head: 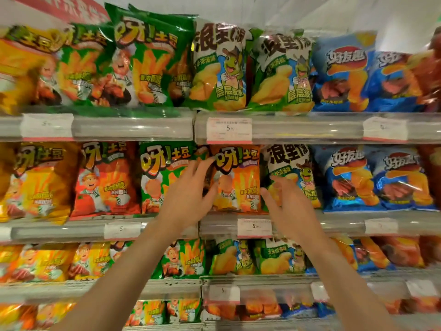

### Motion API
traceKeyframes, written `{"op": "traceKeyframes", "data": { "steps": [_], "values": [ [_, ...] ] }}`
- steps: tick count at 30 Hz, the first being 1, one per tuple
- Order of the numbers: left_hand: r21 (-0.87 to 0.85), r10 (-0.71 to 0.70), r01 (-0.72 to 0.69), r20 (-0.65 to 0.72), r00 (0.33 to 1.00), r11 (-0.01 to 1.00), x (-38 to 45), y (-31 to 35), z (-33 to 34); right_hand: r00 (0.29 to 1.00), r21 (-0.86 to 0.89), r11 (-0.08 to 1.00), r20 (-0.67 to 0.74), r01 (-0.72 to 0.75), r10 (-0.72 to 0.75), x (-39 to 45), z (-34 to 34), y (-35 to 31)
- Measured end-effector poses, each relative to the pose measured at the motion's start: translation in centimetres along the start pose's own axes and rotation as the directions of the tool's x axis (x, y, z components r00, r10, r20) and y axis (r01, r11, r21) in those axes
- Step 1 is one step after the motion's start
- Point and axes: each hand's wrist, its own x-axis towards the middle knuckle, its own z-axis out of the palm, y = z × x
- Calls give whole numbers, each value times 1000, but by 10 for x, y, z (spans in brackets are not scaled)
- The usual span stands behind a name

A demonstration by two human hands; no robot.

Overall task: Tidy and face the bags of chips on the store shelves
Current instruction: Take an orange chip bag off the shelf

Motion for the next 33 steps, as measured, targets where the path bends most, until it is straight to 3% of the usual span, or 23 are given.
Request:
{"op": "traceKeyframes", "data": {
  "steps": [8, 13, 19, 27, 33],
  "values": [
    [57, -99, 90, 182, 978, 994, 33, -1, 31, 965, -101, 995, 260, -2, 28, 64, 12, -7],
    [-110, -253, 290, 269, 930, 951, 33, -6, 59, 912, 94, 979, 389, -180, 130, 64, 30, -1],
    [-317, -329, 410, 281, 902, 855, 33, -4, 67, 900, 321, 896, 403, -307, 164, 65, 43, 2],
    [-406, -315, 359, 172, 933, 841, 47, 9, 43, 921, 326, 918, 378, -224, 91, 79, -1, -6],
    [-585, -367, 392, 166, 915, 710, 17, 31, 38, 946, 436, 872, 314, -221, 82, 36, -28, -4]
  ]
}}
